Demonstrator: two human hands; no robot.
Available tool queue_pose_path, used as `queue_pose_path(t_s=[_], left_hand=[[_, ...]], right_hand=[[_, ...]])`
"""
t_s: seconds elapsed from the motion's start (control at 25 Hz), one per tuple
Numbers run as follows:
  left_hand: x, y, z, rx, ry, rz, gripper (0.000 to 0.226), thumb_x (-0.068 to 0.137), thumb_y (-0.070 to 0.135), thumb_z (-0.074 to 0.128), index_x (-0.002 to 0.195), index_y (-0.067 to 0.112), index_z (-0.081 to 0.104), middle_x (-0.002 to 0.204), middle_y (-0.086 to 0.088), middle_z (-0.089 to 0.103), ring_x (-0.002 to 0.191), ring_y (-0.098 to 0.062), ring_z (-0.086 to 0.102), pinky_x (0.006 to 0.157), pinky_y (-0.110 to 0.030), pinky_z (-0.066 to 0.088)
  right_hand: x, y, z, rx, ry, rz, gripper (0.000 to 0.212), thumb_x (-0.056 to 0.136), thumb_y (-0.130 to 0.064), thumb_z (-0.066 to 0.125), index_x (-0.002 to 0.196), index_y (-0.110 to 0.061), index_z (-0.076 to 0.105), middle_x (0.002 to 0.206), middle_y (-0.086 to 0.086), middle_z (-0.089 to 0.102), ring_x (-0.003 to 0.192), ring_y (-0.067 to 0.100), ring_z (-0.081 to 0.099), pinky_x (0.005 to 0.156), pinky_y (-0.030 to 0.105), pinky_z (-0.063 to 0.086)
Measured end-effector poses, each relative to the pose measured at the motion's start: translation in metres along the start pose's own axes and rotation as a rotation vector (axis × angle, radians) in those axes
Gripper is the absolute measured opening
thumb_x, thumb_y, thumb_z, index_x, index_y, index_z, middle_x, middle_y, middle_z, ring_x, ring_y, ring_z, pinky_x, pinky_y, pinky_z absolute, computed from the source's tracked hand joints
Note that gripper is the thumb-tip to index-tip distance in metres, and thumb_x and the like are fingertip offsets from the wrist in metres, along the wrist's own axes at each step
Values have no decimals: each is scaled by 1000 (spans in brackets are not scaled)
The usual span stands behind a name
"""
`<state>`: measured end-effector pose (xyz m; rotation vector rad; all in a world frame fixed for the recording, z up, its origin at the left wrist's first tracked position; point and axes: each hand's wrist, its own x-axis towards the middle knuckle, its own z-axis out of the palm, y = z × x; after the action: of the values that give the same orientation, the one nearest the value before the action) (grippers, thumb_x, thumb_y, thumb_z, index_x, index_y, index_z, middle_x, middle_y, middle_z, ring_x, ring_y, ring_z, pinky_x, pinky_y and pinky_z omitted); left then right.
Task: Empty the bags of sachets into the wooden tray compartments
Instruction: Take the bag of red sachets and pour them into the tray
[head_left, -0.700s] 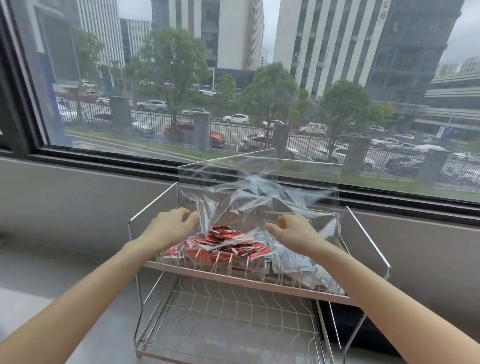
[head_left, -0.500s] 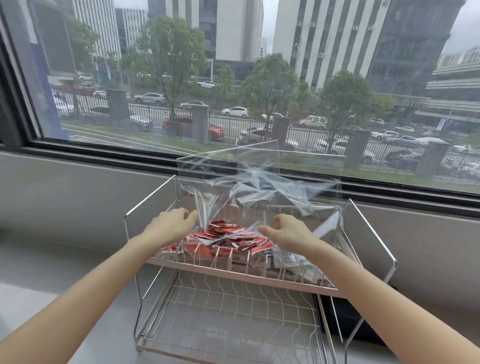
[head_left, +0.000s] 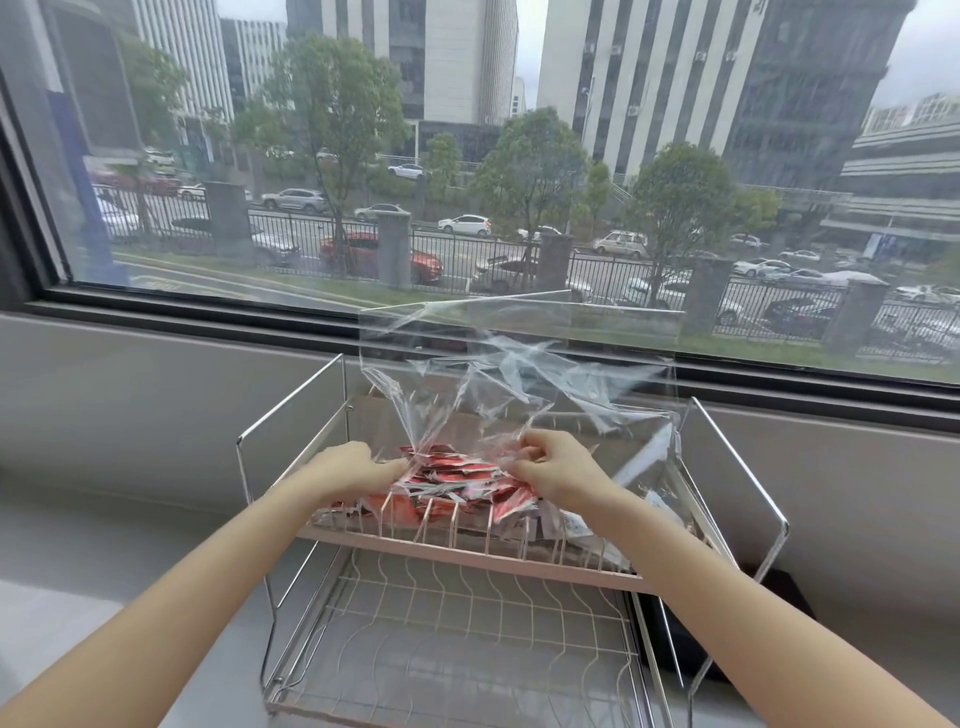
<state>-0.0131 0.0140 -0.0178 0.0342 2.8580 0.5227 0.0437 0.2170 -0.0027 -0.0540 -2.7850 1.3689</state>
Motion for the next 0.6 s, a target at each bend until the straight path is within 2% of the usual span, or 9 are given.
queue_pose_path(t_s=[0.08,0.16,0.28,0.36,0.48,0.52,0.6], left_hand=[[4,-4,0,-93,-17,23,59,89,43,39,132,2,39,136,-14,48,122,-29,46,89,-28,39],[5,-7,-1,-209,-12,77,54,90,37,44,132,4,41,138,-13,47,124,-28,47,99,-32,39],[0,-7,-5,-335,107,139,43,90,27,48,126,3,49,131,-12,54,118,-26,51,97,-31,39],[-5,-4,-11,-362,192,181,36,90,25,49,119,4,55,126,-12,58,116,-26,53,97,-32,38],[-17,6,-23,-567,228,267,31,89,24,51,115,6,54,122,-13,59,109,-26,56,91,-35,42],[-24,12,-27,-701,207,305,30,89,25,51,114,8,50,120,-12,57,104,-24,57,85,-34,43],[-39,24,-37,-890,117,373,40,87,33,51,117,7,44,120,-10,55,98,-20,56,79,-32,43]], right_hand=[[-3,-4,4,88,62,-45,16,91,-14,47,85,-17,62,84,-8,58,78,15,56,66,22,43],[-6,-8,8,249,109,-59,19,94,-13,44,97,-11,62,92,-9,62,97,19,59,86,28,44],[-8,-17,8,490,144,-68,24,94,-12,43,80,-19,60,91,-6,65,101,20,58,96,38,41],[-12,-25,0,655,144,-64,27,94,-14,42,75,-22,59,90,2,66,86,22,63,90,43,48],[-23,-38,-12,797,105,-81,21,95,-14,41,81,-18,57,73,0,67,52,12,63,51,28,55],[-29,-42,-15,829,97,-82,20,95,-13,41,82,-17,57,67,-3,68,47,10,63,43,24,52],[-40,-48,-20,883,87,-101,19,95,-13,42,83,-18,57,59,-7,68,45,7,62,40,18,48]])
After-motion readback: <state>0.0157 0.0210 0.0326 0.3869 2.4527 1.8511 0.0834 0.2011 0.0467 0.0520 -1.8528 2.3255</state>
